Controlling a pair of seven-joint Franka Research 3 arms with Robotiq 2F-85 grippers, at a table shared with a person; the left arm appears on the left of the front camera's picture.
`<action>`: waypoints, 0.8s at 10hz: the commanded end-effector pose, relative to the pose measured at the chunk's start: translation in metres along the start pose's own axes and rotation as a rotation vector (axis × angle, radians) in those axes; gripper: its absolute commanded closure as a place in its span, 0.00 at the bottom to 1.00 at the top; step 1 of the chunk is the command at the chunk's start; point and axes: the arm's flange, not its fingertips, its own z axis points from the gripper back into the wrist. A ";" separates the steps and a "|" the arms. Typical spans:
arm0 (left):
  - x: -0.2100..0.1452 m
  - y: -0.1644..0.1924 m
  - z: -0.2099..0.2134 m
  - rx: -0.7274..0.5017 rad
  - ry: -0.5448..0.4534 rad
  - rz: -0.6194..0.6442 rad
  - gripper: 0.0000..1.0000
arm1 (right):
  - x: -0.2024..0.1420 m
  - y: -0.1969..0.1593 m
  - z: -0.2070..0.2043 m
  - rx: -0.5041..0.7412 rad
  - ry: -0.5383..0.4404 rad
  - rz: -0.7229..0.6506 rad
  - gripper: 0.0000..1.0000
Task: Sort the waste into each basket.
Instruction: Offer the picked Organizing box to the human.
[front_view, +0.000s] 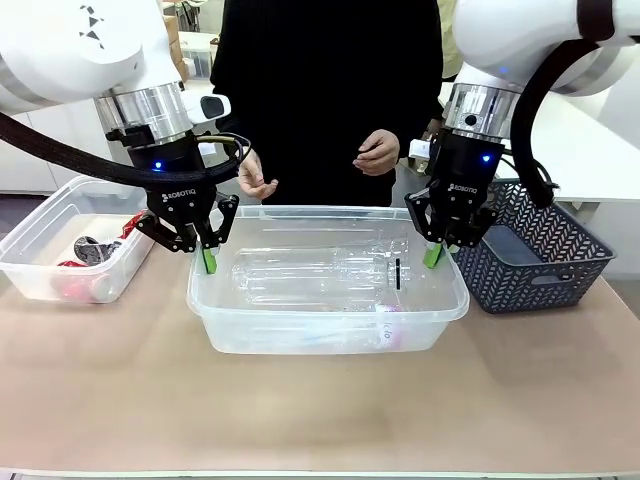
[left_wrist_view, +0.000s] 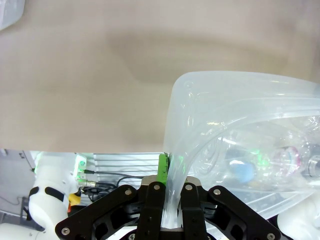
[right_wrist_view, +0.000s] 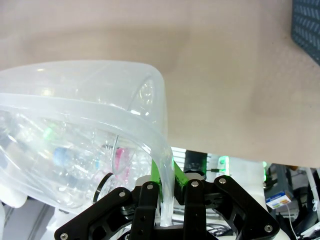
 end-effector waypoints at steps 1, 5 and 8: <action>-0.003 0.002 0.001 -0.004 -0.009 0.003 0.96 | -0.003 0.001 0.002 0.011 -0.004 0.006 0.95; -0.003 0.002 0.001 -0.004 -0.009 0.003 0.96 | 0.000 0.000 0.000 0.000 0.000 0.000 0.95; 0.071 -0.001 0.015 -0.021 -0.010 0.009 0.96 | 0.089 0.030 0.035 0.029 -0.050 0.021 0.95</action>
